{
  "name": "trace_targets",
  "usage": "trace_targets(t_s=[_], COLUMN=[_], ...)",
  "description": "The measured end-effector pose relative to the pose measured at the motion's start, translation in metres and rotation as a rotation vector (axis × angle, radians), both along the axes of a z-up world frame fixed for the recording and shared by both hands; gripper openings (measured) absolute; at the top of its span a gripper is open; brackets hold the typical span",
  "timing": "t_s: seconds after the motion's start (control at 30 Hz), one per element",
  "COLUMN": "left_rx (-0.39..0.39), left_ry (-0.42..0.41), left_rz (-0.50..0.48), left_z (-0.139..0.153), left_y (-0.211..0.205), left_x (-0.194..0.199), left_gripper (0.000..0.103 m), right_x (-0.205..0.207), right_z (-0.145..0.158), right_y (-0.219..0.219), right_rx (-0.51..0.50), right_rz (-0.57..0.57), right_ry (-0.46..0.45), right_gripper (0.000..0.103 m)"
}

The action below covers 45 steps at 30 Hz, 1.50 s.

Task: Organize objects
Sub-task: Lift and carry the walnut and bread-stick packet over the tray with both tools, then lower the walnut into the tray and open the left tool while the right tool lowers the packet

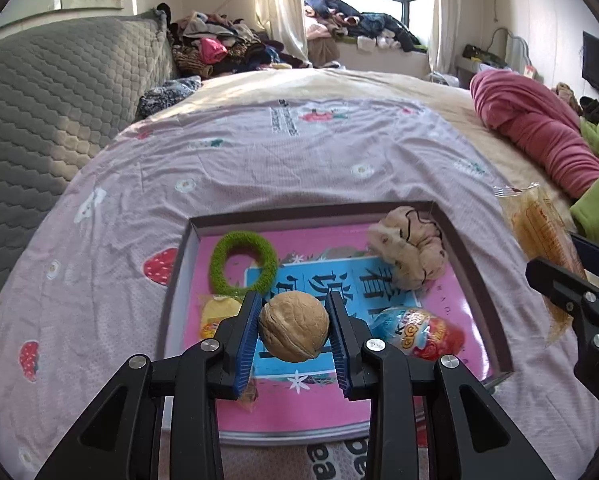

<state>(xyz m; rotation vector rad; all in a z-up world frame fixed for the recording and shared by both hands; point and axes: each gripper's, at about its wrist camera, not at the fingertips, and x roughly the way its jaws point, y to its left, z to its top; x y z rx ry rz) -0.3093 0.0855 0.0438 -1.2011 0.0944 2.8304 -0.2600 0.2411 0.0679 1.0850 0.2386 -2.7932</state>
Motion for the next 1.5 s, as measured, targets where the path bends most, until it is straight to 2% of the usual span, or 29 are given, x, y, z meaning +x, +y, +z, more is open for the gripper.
trace_targets(t_s=[0.33,0.6,0.9,1.3,1.4,1.5], left_rx=[-0.011,-0.014,-0.012,-0.005,-0.006,-0.007], left_ry=[-0.043,-0.080,-0.181,-0.190,-0.185,-0.187], left_rz=[0.003,-0.006,-0.026,-0.019,-0.014,-0.003], left_z=[-0.034,-0.050,-0.073,-0.075,-0.075,-0.075], left_y=[0.003,0.006,0.008,0.005,0.004,0.000], left_x=[-0.022,-0.031,-0.043,-0.045,-0.045,-0.046], left_gripper=[0.034,0.034,0.034,0.035,0.037,0.050], right_x=[-0.030,-0.047,-0.060,-0.068,-0.069,-0.069], right_z=[-0.043,-0.061,-0.080,-0.093,-0.093,-0.092], right_y=[0.004,0.001,-0.002,-0.003,-0.003,-0.002], right_rx=[0.009,0.007,0.021,0.024,0.031,0.022], right_rz=[-0.004,-0.010,-0.010,-0.010,-0.010,-0.013], right_ry=[-0.075,-0.108,-0.174,-0.216,-0.220,-0.220], right_gripper=[0.042,0.042,0.042,0.042,0.042,0.043])
